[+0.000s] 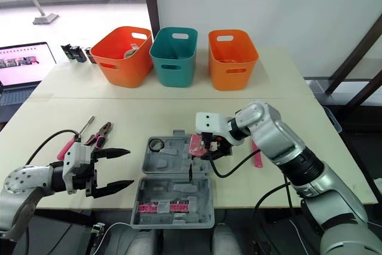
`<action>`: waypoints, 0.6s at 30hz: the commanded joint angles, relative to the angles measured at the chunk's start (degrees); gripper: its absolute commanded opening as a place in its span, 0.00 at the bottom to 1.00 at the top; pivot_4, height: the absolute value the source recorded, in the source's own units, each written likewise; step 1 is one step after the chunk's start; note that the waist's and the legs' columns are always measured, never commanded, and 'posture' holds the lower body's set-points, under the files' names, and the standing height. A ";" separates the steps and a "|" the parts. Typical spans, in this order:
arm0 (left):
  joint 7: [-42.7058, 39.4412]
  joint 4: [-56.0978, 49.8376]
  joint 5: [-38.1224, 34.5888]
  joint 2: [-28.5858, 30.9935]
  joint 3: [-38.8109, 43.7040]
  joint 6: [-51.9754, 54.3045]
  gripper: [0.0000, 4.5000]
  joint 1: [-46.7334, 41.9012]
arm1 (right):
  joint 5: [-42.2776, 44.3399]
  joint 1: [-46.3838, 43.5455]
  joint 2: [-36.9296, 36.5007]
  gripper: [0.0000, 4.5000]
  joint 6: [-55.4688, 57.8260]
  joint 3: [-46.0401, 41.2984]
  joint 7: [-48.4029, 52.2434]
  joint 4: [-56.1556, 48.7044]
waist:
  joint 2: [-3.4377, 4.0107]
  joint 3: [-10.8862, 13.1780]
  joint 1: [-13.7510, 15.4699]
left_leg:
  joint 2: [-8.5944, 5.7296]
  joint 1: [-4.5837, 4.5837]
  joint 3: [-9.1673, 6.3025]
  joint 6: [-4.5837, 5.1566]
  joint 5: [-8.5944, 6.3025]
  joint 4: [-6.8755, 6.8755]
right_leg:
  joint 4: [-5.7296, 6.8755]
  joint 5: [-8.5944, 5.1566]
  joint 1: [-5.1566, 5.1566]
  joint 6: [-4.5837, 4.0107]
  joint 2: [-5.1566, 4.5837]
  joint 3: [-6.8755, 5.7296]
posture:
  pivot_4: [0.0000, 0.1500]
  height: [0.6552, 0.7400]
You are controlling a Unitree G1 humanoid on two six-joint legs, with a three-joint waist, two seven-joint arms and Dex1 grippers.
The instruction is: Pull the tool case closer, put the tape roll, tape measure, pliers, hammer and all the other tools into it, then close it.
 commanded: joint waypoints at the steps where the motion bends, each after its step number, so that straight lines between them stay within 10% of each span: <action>1: -0.06 -0.54 0.00 -0.23 -0.31 -0.92 1.00 -1.04 | -4.15 -3.19 2.13 0.64 -0.40 3.90 -2.30 4.10 | 0.01 0.00 -0.17 | 0.00 0.00 0.00 0.00 0.00 -0.01 | 0.02 0.00 -0.03 0.01 0.00 0.00 | 1.00 1.00; 18: 1.33 -1.61 0.07 -0.82 -0.04 -1.21 1.00 0.95 | -13.43 -11.13 11.66 0.64 -13.39 11.47 -3.58 23.81 | 0.01 0.01 -0.76 | 0.00 0.09 -0.05 -0.05 0.05 0.01 | 0.73 0.00 -0.24 0.33 0.04 0.00 | 1.00 1.00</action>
